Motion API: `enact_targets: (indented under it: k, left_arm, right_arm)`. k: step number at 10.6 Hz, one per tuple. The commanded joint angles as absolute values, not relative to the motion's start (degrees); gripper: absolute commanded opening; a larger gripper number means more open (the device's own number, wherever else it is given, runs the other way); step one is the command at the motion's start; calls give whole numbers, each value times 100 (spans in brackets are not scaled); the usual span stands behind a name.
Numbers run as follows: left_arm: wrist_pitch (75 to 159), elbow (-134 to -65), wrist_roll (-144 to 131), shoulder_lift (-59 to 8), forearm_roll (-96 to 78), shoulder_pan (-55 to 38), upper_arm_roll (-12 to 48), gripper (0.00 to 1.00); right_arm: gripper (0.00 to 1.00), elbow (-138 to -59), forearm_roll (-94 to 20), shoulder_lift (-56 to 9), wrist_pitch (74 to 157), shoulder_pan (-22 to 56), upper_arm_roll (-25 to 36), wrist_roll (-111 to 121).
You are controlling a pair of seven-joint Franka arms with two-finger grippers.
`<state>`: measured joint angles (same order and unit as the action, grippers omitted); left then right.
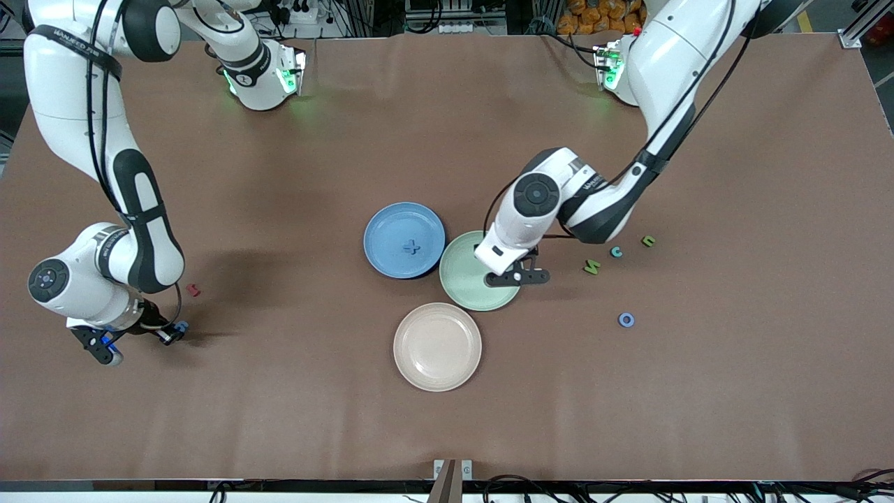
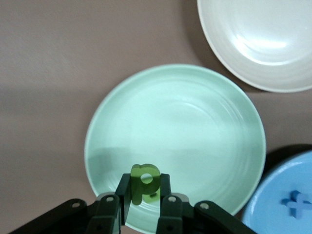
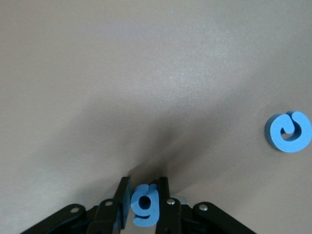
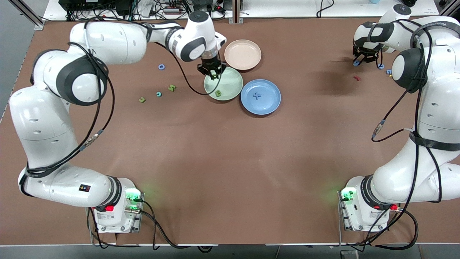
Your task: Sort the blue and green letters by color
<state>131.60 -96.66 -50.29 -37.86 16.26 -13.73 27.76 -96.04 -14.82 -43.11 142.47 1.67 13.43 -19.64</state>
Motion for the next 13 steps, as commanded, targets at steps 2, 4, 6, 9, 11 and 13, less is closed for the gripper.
enact_targets:
  k: [2, 4, 6, 9, 11, 13]
  left_arm:
    - [13052, -9571, -5379, -3885, 1503, -1661, 2707, 0]
    - [13052, -9571, -5388, -3937, 1512, -1722, 2707, 0]
    - [13052, -9571, -5388, -4008, 1529, -1793, 2698, 0]
    - [13069, -9571, -5388, -4008, 1529, -1802, 2681, 100]
    - [13061, -9441, -5335, -3955, 1599, -1715, 2681, 100]
    - [12834, -9457, -4925, -3658, 1635, -1339, 2654, 100]
  right_arm:
    - [0, -9844, -1591, -3779, 13843, 281, 1213, -1837]
    - [0, -9861, -1591, -3640, 13817, 438, 1187, -1872]
    - [0, -9975, -1600, -3228, 13318, 920, 1187, -1986]
    - [0, -10203, -1582, -2857, 12990, 2183, 1187, -2274]
    - [0, -10222, -1573, -2769, 12877, 2896, 1187, -2478]
    - [0, -10213, -1573, -2768, 12753, 3627, 1187, -2566]
